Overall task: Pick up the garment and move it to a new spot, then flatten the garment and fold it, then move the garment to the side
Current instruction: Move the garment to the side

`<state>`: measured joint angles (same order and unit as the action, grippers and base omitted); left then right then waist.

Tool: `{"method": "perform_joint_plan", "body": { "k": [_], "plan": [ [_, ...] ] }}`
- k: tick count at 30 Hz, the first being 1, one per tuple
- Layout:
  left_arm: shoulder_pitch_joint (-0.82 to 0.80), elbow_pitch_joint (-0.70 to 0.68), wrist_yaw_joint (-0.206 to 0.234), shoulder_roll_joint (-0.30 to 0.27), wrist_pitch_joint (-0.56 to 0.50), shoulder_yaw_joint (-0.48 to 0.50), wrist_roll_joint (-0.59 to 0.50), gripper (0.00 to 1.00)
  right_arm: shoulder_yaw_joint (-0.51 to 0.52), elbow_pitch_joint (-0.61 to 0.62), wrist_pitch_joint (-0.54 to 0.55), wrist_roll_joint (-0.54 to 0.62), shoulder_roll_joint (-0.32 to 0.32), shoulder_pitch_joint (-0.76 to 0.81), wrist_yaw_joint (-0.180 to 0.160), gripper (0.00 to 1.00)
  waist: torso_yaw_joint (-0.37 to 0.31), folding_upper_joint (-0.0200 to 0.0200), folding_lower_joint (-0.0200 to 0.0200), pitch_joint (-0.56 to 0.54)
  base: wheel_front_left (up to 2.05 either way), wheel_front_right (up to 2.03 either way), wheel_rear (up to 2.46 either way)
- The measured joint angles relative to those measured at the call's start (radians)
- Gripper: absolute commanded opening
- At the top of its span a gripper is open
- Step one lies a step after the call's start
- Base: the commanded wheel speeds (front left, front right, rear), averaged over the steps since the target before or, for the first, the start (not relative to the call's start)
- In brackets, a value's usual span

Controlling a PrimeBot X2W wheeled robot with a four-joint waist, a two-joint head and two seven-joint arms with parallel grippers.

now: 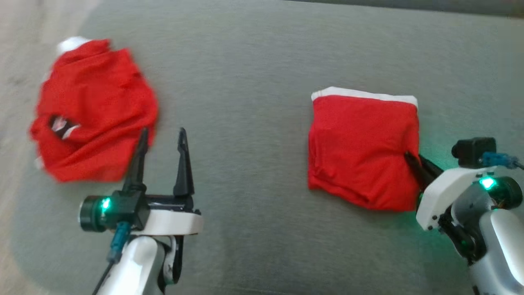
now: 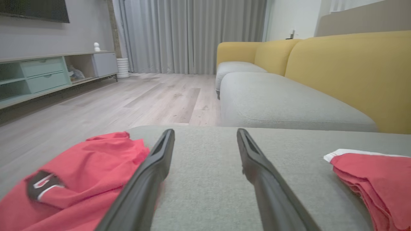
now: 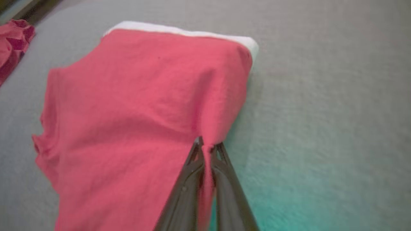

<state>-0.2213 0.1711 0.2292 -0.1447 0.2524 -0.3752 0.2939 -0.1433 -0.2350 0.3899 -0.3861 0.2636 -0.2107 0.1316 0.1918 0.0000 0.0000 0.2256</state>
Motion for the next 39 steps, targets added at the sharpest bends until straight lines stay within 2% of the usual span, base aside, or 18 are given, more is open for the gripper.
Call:
{"method": "perform_joint_plan", "body": {
  "k": [9, 15, 21, 22, 25, 27, 29, 32, 33, 34, 35, 39],
  "plan": [
    [-0.043, -0.039, -0.006, -0.011, 0.003, 0.022, -0.043, 1.00, -0.047, 0.003, -0.034, -0.054, 0.110, -0.047, 0.000, 0.00, -0.215, 0.0000, 0.0000, 0.067, 0.00, 0.00, 0.00],
    [-0.131, -0.045, -0.024, -0.011, 0.003, 0.002, -0.060, 1.00, -0.053, -0.076, -0.086, -0.064, 0.202, -0.160, 0.000, 0.00, -0.306, 0.0000, 0.0002, 0.158, 0.00, 0.00, 0.00],
    [-0.198, -0.044, -0.045, -0.004, -0.006, -0.045, -0.088, 1.00, 0.026, -0.202, -0.121, -0.079, 0.348, -0.265, 0.000, 0.00, -0.338, 0.0000, 0.0002, 0.257, 0.00, 0.00, 0.00],
    [-0.198, -0.044, -0.045, -0.004, -0.006, -0.045, -0.088, 1.00, 0.026, -0.202, -0.121, -0.079, 0.348, -0.265, 0.000, 0.00, -0.338, 0.0000, 0.0002, 0.257, 0.00, 0.00, 0.00],
    [-0.242, -0.043, -0.055, 0.003, -0.006, -0.062, -0.101, 1.00, 0.116, -0.284, -0.133, -0.053, 0.414, -0.295, 0.000, 0.00, -0.336, 0.0000, 0.0003, 0.300, 0.00, 0.00, 0.00],
    [-0.271, -0.040, -0.063, 0.009, -0.006, -0.078, -0.109, 1.00, 0.180, -0.336, -0.144, -0.020, 0.436, -0.311, 0.000, 0.00, -0.330, 0.0000, 0.0002, 0.323, 0.00, 0.00, 0.00],
    [-0.299, -0.034, -0.071, 0.018, -0.005, -0.093, -0.121, 1.00, 0.266, -0.409, -0.170, 0.042, 0.440, -0.347, 0.000, 0.00, -0.318, 0.0000, 0.0002, 0.348, 0.00, 0.00, 0.00],
    [-0.316, -0.024, -0.073, 0.025, -0.004, -0.110, -0.129, 1.00, 0.341, -0.469, -0.216, 0.113, 0.439, -0.386, 0.000, 0.00, -0.305, 0.0000, 0.0001, 0.359, 0.00, 0.00, 0.00],
    [-0.319, -0.020, -0.075, 0.027, -0.004, -0.113, -0.129, 1.00, 0.371, -0.494, -0.217, 0.128, 0.437, -0.401, 0.000, 0.31, -0.301, 0.0000, 0.0000, 0.360, 0.00, 0.00, 0.00],
    [-0.324, -0.015, -0.080, 0.028, -0.004, -0.116, -0.129, 1.00, 0.401, -0.518, -0.219, 0.133, 0.434, -0.415, 0.000, 0.94, -0.297, 0.0000, 0.0000, 0.361, 0.00, 0.00, 0.00],
    [-0.330, -0.011, -0.081, 0.030, -0.004, -0.119, -0.129, 1.00, 0.424, -0.538, -0.224, 0.142, 0.432, -0.423, 0.000, 1.00, -0.293, 0.0000, 0.0000, 0.362, 0.00, 0.00, 0.00],
    [-0.348, 0.004, -0.089, 0.040, -0.003, -0.137, -0.129, 1.00, 0.507, -0.595, -0.259, 0.195, 0.402, -0.433, 0.000, 1.00, -0.281, 0.0000, 0.0000, 0.357, 0.00, 0.00, 0.00]
  ]
}}
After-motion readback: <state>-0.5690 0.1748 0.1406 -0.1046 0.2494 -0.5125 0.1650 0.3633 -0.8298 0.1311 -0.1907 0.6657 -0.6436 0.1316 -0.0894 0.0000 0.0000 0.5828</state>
